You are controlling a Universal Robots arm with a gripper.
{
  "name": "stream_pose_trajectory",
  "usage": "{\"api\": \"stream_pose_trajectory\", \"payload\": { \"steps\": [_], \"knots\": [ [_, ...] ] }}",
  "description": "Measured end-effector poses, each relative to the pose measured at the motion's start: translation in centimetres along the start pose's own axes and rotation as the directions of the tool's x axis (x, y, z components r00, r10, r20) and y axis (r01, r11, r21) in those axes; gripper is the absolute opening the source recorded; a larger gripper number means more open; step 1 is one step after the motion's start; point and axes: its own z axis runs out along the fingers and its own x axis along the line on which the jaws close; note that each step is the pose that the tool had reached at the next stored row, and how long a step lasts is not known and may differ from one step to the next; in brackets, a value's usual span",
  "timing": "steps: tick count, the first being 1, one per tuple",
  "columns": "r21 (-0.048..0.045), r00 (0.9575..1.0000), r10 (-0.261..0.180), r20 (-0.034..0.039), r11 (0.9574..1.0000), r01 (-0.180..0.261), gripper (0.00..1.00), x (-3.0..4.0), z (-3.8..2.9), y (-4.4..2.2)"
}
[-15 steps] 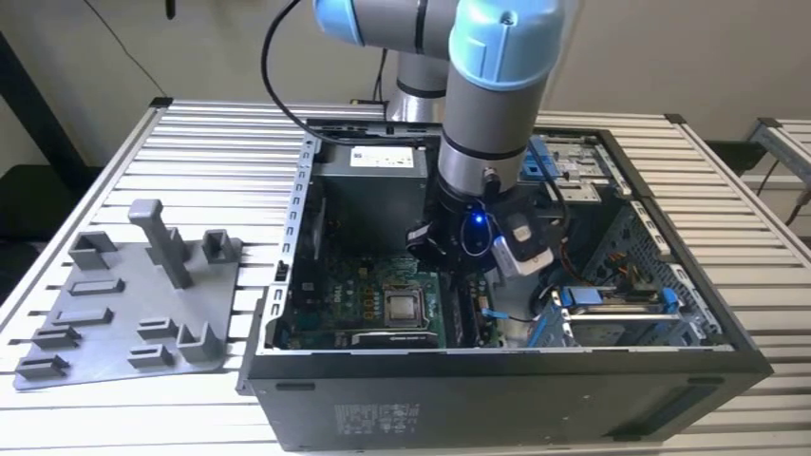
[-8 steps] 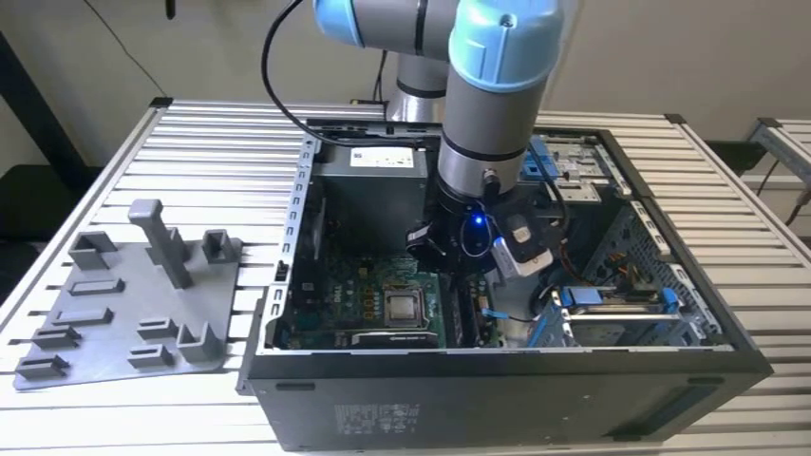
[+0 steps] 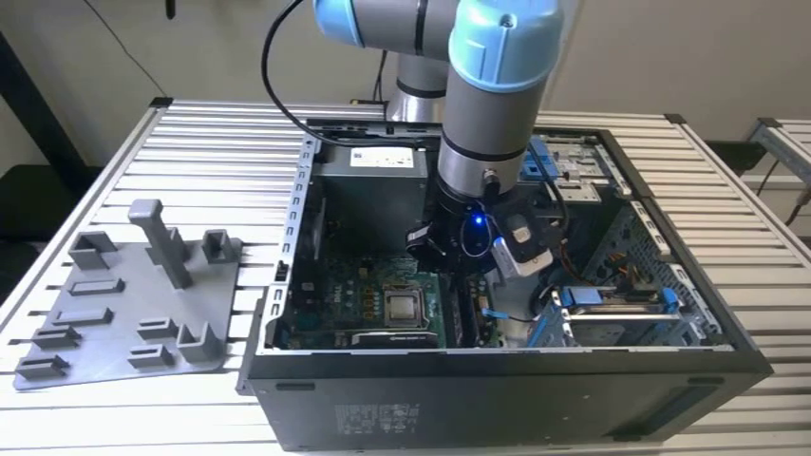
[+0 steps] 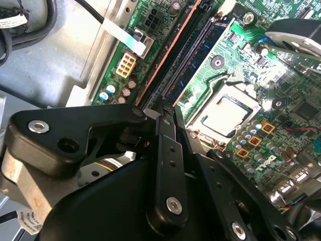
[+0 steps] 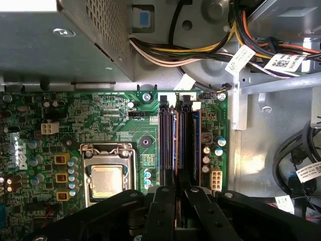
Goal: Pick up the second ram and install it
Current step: 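Insert the second ram into the second slot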
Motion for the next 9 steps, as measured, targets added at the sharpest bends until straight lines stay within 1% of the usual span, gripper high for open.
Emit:
{"api": "stream_pose_trajectory", "payload": {
  "steps": [9],
  "knots": [
    [-0.0012,0.9997,-0.024,-0.0001,0.9997,0.024,0.14,0.07,0.21,0.00]
  ]
}}
